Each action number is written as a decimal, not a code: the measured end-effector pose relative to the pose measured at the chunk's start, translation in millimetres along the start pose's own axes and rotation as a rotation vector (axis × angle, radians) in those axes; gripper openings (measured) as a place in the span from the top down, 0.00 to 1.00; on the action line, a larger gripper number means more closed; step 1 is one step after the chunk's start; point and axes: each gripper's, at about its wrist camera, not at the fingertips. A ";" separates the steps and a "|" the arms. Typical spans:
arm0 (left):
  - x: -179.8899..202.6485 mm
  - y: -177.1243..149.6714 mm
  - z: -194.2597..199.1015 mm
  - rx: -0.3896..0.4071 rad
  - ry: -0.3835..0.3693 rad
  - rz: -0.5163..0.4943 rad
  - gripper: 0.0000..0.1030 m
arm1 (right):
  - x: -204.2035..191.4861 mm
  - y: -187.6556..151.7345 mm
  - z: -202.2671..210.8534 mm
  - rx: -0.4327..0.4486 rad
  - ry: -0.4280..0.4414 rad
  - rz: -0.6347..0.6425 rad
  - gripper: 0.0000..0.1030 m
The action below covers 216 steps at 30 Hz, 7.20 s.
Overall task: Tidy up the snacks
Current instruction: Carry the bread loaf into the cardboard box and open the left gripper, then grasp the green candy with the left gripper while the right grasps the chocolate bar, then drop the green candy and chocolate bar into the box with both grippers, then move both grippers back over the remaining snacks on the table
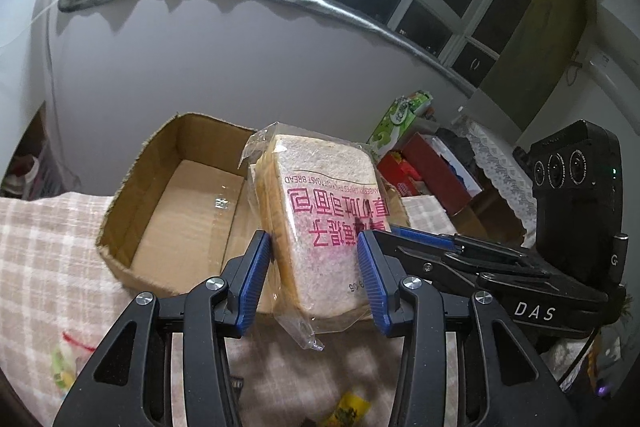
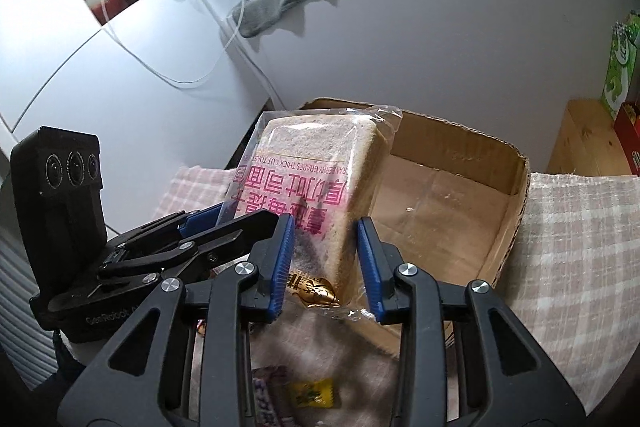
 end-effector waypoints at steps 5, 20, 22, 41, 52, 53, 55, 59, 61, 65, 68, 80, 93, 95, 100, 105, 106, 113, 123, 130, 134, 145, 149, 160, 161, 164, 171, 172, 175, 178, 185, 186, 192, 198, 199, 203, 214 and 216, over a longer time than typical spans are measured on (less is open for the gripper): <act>-1.2 0.0 -14.8 -0.036 0.039 -0.013 0.59 | 12.0 5.8 -12.2 -0.015 -0.021 -0.001 0.67; -8.1 -1.3 35.0 0.020 0.065 0.004 0.59 | 5.3 -3.3 19.8 0.035 -0.088 0.015 0.66; -7.8 -2.5 47.4 0.033 0.073 -0.002 0.59 | -0.3 -10.4 28.2 0.036 -0.085 0.022 0.66; -9.0 -103.9 111.9 -0.073 0.102 -0.053 0.59 | -45.4 -116.8 26.8 -0.168 -0.091 0.211 0.66; 11.3 -142.2 82.1 -0.232 0.059 -0.167 0.59 | -51.0 -144.9 -4.5 -0.297 -0.113 0.270 0.66; 13.5 -143.5 77.8 -0.248 0.060 -0.187 0.59 | -51.9 -146.5 -6.3 -0.305 -0.115 0.275 0.66; 17.4 -146.8 70.5 -0.275 0.067 -0.225 0.59 | -53.5 -148.0 -8.0 -0.306 -0.128 0.287 0.66; 21.5 -153.1 56.0 -0.330 0.077 -0.284 0.62 | -53.6 -147.2 -11.0 -0.315 -0.126 0.290 0.66; 23.5 -155.7 52.8 -0.337 0.079 -0.297 0.62 | -53.5 -146.3 -12.1 -0.322 -0.131 0.293 0.65; 32.6 -159.8 48.8 -0.348 0.078 -0.340 0.64 | -56.2 -146.5 -18.1 -0.337 -0.129 0.314 0.52; 33.3 -159.3 46.6 -0.350 0.083 -0.359 0.69 | -58.4 -146.0 -25.1 -0.342 -0.151 0.336 0.52; 35.7 -162.3 42.7 -0.334 0.097 -0.386 0.74 | -70.1 -150.9 -31.5 -0.359 -0.175 0.415 0.66; 37.3 -163.8 41.3 -0.325 0.113 -0.391 0.76 | -75.9 -152.6 -35.9 -0.369 -0.202 0.449 0.71; 36.5 -165.7 44.9 -0.315 0.108 -0.373 0.78 | -74.8 -152.5 -34.6 -0.366 -0.203 0.440 0.71; 32.9 -167.2 49.2 -0.304 0.100 -0.349 0.80 | -66.7 -151.8 -27.9 -0.352 -0.187 0.400 0.71; 34.2 -168.7 51.6 -0.299 0.103 -0.348 0.80 | -64.3 -152.5 -22.6 -0.337 -0.181 0.378 0.71; 34.0 -168.5 51.7 -0.297 0.101 -0.345 0.80 | -63.9 -152.2 -21.5 -0.334 -0.177 0.371 0.71; 24.0 -162.7 66.4 -0.252 0.099 -0.284 0.80 | -59.8 -146.9 -6.8 -0.287 -0.159 0.328 0.71; 6.3 -135.8 94.0 -0.110 0.088 -0.177 0.80 | -52.9 -129.4 19.1 -0.182 -0.152 0.258 0.71; 6.8 -100.2 95.3 -0.021 0.086 -0.154 0.80 | -48.4 -111.2 39.3 -0.096 -0.171 0.231 0.71; 8.2 -79.7 93.0 0.022 0.095 -0.163 0.80 | -46.6 -99.6 43.9 -0.066 -0.181 0.222 0.71; -0.9 -39.2 75.0 0.055 0.133 -0.179 0.80 | -36.7 -58.8 50.2 -0.005 -0.207 0.207 0.71; -8.3 -28.1 62.4 0.047 0.159 -0.182 0.80 | -31.1 -40.5 46.8 0.010 -0.221 0.201 0.71; -32.9 10.1 13.9 -0.009 0.199 -0.161 0.80 | -2.1 6.2 15.4 0.008 -0.267 0.154 0.71; -34.6 12.0 8.9 -0.015 0.202 -0.159 0.80 | 0.8 9.7 11.6 0.006 -0.274 0.149 0.71; -39.6 15.8 -4.6 -0.037 0.204 -0.143 0.80 | 11.9 18.2 1.6 -0.002 -0.282 0.128 0.71; -41.8 13.9 -25.3 -0.081 0.212 -0.132 0.79 | 25.8 24.8 -17.9 -0.026 -0.293 0.109 0.71; -42.9 14.7 -27.0 -0.085 0.215 -0.130 0.79 | 26.4 24.7 -19.6 -0.029 -0.294 0.111 0.71; -44.8 15.9 -30.1 -0.097 0.220 -0.124 0.79 | 27.4 24.6 -20.9 -0.022 -0.304 0.111 0.55; -45.3 16.2 -26.6 -0.093 0.222 -0.112 0.79 | 26.3 24.8 -15.7 0.001 -0.307 0.112 0.52; -39.0 18.8 -0.1 -0.050 0.216 -0.118 0.79 | 17.0 20.6 6.0 0.024 -0.298 0.120 0.52; -36.1 18.1 8.1 -0.040 0.218 -0.125 0.79 | 14.9 18.9 10.4 0.026 -0.295 0.120 0.52; -29.8 9.5 49.9 0.002 0.220 -0.137 0.79 | -2.9 0.3 36.1 0.033 -0.271 0.145 0.52; -32.3 -11.9 88.1 0.027 0.225 -0.129 0.79 | -22.6 -26.4 55.9 0.021 -0.241 0.177 0.52; -33.8 -16.4 95.1 0.031 0.225 -0.123 0.79 | -24.9 -31.0 58.1 0.016 -0.234 0.182 0.52; -42.3 -36.2 122.4 0.043 0.228 -0.093 0.79 | -31.1 -49.7 64.5 -0.010 -0.204 0.191 0.52; -76.2 -111.8 168.0 0.017 0.273 0.055 0.70 | -43.6 -89.8 49.8 -0.119 -0.146 0.241 0.52; -81.4 -124.6 169.8 0.003 0.270 0.086 0.70 | -42.3 -95.0 43.1 -0.148 -0.136 0.234 0.52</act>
Point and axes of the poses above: each gripper's, at about its wrist camera, not at the fingertips, and z roughly against the way its jaws point, x to its right, y to its top, and after that the axes turned 7 degrees about -z, right-handed
